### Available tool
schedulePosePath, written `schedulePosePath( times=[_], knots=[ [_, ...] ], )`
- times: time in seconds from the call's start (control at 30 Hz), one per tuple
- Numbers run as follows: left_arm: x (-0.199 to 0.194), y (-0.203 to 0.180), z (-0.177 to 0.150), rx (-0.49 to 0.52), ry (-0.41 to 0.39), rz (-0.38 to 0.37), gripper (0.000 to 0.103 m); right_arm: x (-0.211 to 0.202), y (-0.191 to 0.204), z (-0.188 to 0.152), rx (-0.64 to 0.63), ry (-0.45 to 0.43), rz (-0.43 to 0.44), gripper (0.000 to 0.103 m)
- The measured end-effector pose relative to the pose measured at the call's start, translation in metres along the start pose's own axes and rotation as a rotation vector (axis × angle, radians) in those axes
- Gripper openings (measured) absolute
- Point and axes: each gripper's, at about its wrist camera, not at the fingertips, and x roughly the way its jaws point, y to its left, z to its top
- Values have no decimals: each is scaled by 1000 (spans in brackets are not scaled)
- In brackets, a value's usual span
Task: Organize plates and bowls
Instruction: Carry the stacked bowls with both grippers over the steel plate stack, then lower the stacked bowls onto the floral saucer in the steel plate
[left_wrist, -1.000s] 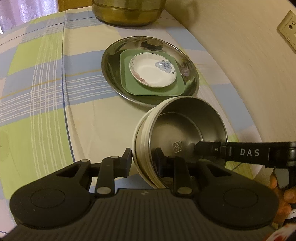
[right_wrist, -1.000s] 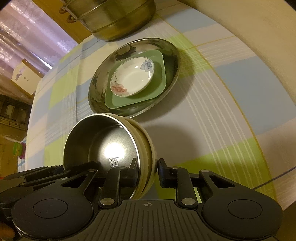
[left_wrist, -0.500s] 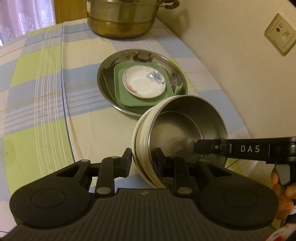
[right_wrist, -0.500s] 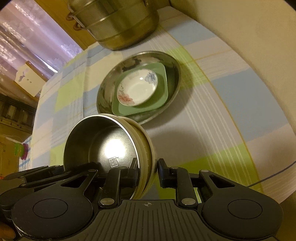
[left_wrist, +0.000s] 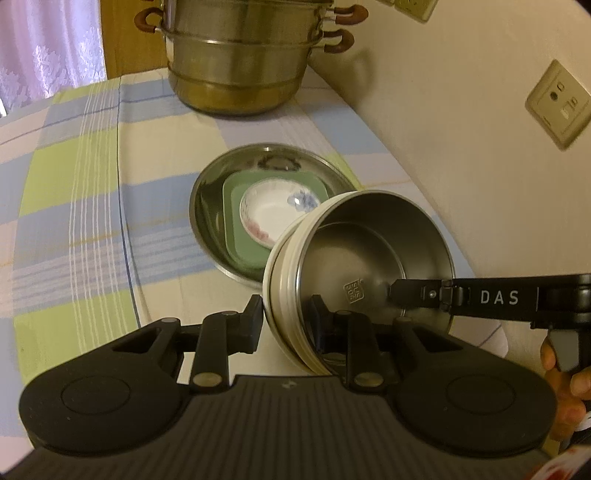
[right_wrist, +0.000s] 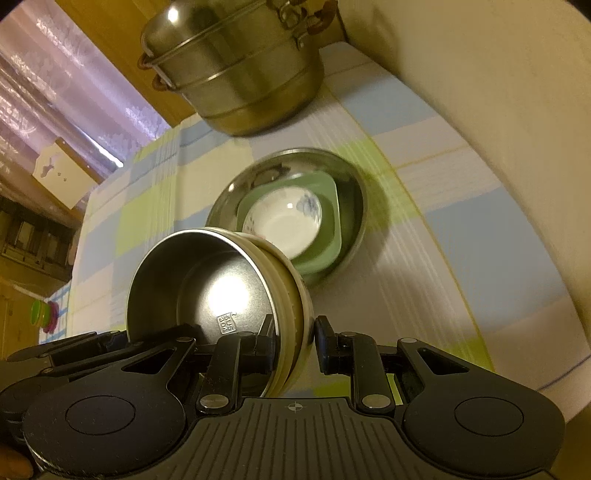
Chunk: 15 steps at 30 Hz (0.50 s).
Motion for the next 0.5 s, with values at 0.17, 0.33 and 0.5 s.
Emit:
schedulePosePath(
  times=[0.17, 0.33, 0.5],
  knots=[
    [11, 4, 23, 0, -3, -2, 23, 6, 1, 24, 4, -5, -1, 22],
    [25, 7, 48, 6, 4, -3, 23, 19, -1, 50, 14, 0, -5, 22],
    [43, 14, 74, -5, 22, -7, 23, 34, -5, 77, 30, 15, -11, 22]
  ],
)
